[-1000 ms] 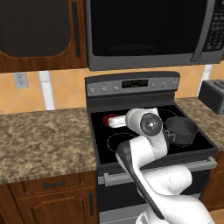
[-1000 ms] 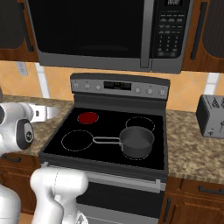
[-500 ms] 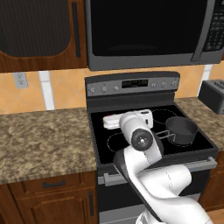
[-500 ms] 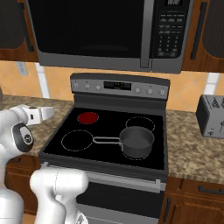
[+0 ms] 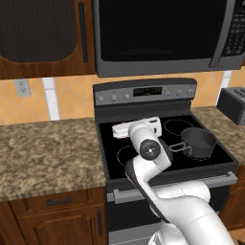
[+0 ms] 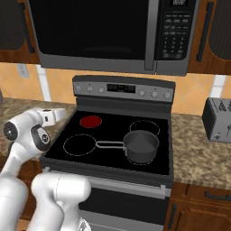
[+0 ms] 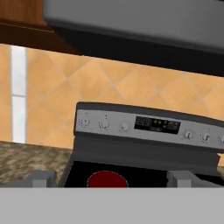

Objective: Turn off the rear left burner of the stove.

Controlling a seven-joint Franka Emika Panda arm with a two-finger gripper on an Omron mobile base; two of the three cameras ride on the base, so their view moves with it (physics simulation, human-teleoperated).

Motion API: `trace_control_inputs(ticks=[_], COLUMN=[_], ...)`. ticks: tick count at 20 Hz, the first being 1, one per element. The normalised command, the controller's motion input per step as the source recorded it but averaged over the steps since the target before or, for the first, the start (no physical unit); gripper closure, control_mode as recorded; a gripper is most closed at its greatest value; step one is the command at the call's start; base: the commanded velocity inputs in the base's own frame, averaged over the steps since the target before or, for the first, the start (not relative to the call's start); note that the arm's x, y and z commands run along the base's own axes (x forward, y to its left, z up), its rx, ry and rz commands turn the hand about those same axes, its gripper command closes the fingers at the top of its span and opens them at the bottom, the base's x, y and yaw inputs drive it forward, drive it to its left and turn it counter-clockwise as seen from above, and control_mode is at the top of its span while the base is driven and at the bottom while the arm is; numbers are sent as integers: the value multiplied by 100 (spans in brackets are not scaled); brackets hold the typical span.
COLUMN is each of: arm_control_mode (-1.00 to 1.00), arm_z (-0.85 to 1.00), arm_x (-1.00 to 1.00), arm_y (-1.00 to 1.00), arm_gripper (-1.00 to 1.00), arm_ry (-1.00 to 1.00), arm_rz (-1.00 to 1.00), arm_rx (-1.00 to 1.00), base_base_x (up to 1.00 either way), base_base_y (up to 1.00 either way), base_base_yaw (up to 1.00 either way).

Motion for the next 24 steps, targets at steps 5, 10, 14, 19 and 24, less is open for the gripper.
trace_control_inputs(ticks=[5,10,14,19,24], arm_control_mode=[-100,-100,-100,-100,-100], arm_z=[0,-3,-14,-18,-11], arm_x=[72,92,81,81,67], arm_y=[0,0,0,0,0], arm_gripper=[-100,-100,-100,-100,-100], arm_ry=[-11,-8,0,-2,-1], arm_rz=[0,0,0,0,0], arm_rx=[-4,0,0,0,0], base_base_x=[0,0,0,0,0], base_base_y=[0,0,0,0,0], base_base_yaw=[0,0,0,0,0])
